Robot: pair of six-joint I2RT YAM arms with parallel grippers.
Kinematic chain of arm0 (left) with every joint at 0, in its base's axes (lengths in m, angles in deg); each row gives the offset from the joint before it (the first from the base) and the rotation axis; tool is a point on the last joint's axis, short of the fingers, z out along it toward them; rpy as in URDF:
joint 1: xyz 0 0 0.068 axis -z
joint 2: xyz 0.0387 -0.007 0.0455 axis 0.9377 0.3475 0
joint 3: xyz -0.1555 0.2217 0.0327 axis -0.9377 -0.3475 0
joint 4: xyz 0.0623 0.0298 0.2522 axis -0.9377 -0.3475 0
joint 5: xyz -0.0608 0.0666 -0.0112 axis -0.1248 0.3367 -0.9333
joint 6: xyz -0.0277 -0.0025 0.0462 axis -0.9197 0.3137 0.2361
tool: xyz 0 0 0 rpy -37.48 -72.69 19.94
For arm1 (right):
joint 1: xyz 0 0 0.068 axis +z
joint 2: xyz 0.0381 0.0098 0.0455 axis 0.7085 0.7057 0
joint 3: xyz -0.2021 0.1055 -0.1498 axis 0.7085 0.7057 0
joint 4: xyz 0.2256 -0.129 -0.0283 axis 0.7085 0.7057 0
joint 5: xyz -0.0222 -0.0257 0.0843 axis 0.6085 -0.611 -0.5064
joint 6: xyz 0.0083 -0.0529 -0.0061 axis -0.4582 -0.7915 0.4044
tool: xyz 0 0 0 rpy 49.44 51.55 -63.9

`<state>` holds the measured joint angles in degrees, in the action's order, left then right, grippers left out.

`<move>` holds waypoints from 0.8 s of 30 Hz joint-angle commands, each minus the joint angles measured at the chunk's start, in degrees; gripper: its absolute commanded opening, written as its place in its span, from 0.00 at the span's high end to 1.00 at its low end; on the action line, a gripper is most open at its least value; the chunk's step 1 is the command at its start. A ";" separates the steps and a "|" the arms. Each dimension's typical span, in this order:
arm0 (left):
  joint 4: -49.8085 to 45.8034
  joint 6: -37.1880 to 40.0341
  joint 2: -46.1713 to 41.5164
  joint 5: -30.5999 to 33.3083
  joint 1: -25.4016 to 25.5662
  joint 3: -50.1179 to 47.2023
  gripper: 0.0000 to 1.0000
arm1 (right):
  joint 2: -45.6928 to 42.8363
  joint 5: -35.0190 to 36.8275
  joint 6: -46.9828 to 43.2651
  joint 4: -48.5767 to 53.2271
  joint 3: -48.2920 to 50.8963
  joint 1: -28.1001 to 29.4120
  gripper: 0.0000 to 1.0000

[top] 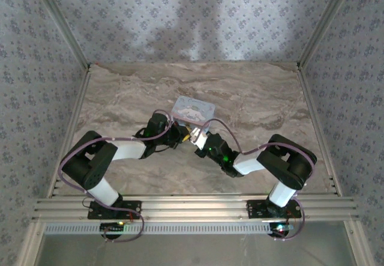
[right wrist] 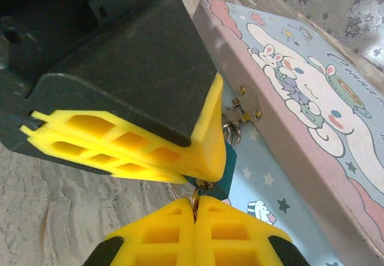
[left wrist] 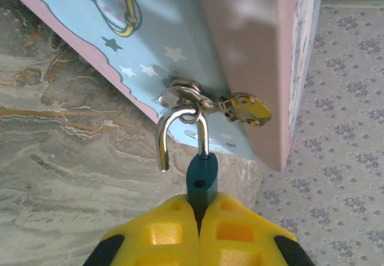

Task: Unlock a padlock with a key

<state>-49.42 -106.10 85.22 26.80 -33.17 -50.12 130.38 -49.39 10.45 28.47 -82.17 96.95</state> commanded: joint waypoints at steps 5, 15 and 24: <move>0.39 -0.12 -0.47 -1.34 0.77 0.78 0.96 | 0.59 0.05 4.72 -3.56 0.22 -0.77 1.00; -0.84 1.04 -1.89 -0.76 -0.53 -0.27 0.61 | 0.71 -3.18 13.96 -2.99 2.06 -1.50 1.00; -8.09 4.96 -7.65 0.45 -3.44 -1.07 0.45 | -0.31 -8.88 26.15 -3.83 3.90 -3.61 1.00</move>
<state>-53.56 -103.80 80.76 26.42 -35.49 -50.56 130.49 -55.36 29.55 26.15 -79.48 94.15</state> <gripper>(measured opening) 0.536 0.065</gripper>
